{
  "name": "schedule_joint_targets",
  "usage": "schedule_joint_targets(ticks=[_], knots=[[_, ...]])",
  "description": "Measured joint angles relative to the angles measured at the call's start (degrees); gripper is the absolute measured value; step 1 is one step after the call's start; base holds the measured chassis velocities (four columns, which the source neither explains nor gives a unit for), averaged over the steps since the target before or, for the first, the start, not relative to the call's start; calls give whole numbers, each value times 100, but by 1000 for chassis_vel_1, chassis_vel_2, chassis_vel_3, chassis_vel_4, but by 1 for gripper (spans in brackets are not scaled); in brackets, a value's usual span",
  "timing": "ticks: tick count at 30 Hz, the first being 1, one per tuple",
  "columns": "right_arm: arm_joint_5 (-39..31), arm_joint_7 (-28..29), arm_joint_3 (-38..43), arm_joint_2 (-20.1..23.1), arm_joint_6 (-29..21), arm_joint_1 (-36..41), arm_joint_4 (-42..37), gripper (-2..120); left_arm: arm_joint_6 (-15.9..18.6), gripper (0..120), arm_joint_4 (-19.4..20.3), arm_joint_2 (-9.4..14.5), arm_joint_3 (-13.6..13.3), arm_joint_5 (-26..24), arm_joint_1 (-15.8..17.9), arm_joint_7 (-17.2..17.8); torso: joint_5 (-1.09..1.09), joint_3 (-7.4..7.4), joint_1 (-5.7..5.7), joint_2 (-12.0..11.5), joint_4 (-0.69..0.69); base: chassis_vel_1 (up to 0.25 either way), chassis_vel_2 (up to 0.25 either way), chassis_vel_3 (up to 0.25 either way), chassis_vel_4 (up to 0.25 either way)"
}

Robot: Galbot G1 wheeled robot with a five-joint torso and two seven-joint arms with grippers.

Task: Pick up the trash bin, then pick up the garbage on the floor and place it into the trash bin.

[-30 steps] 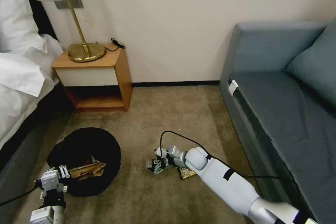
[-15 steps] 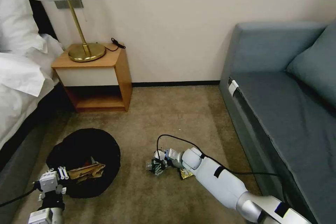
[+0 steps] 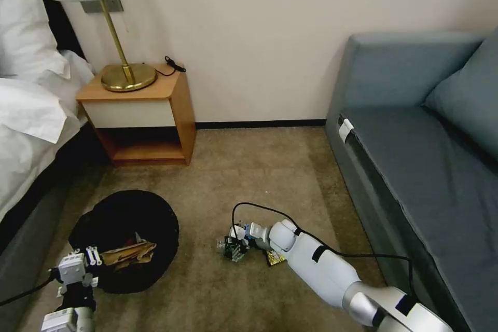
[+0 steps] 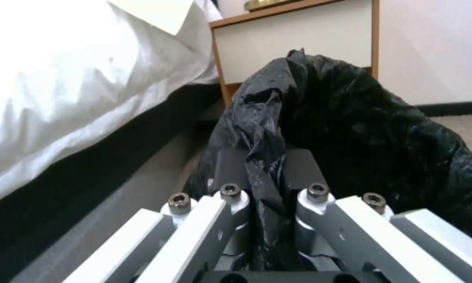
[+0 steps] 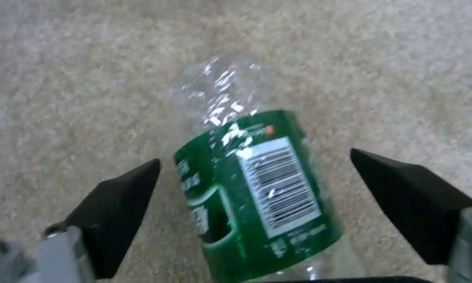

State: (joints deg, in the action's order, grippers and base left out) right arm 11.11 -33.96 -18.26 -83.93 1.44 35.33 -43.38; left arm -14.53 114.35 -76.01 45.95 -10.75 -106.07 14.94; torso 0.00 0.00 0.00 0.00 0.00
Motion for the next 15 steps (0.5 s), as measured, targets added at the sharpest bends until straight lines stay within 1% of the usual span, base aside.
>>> schedule_joint_targets(ticks=[1, 2, 3, 5, 7, 8, 9, 10, 12, 14, 15], knots=[[68, -102, 44, -20, 81, -1, 69, 89, 23, 7, 0, 15, 1, -32, 0, -1, 0, 0, 0, 0, 0, 0, 0, 0, 0], [68, -102, 44, -20, 81, -1, 69, 89, 23, 7, 0, 15, 1, -32, 0, -1, 0, 0, 0, 0, 0, 0, 0, 0, 0], [103, -153, 55, -24, 123, -1, 93, 86, 47, 7, 0, 29, 3, -63, 1, -2, 0, 0, 0, 0, 0, 0, 0, 0, 0], [145, -193, 66, -27, 167, -1, 116, 76, 73, 7, 0, 51, 5, -96, 9, -5, 0, 0, 0, 0, 0, 0, 0, 0, 0], [146, -194, 68, -28, 170, -1, 118, 76, 74, 7, 0, 52, 6, -97, 9, -5, 0, 0, 0, 0, 0, 0, 0, 0, 0], [147, -195, 69, -29, 173, -1, 120, 68, 76, 7, 0, 55, 6, -101, 12, -6, 0, 0, 0, 0, 0, 0, 0, 0, 0], [148, -195, 78, -34, 183, -1, 132, 63, 84, 7, 1, 63, 6, -111, 20, -7, 0, 0, 0, 0, 0, 0, 0, 0, 0], [148, -195, 78, -34, 183, -1, 132, 63, 84, 7, 1, 63, 6, -111, 20, -7, 0, 0, 0, 0, 0, 0, 0, 0, 0], [148, -194, 106, -47, 202, -12, 169, 51, 101, 7, 1, 72, 5, -125, 43, -13, 0, 0, 0, 0, 0, 0, 0, 0, 0], [147, -192, 133, -58, 229, -25, 210, 43, 103, 7, -7, 67, -10, -126, 60, -21, 0, 0, 0, 0, 0, 0, 0, 0, 0], [147, -192, 133, -58, 229, -25, 210, 43, 103, 7, -7, 67, -10, -126, 60, -21, 0, 0, 0, 0, 0, 0, 0, 0, 0]])
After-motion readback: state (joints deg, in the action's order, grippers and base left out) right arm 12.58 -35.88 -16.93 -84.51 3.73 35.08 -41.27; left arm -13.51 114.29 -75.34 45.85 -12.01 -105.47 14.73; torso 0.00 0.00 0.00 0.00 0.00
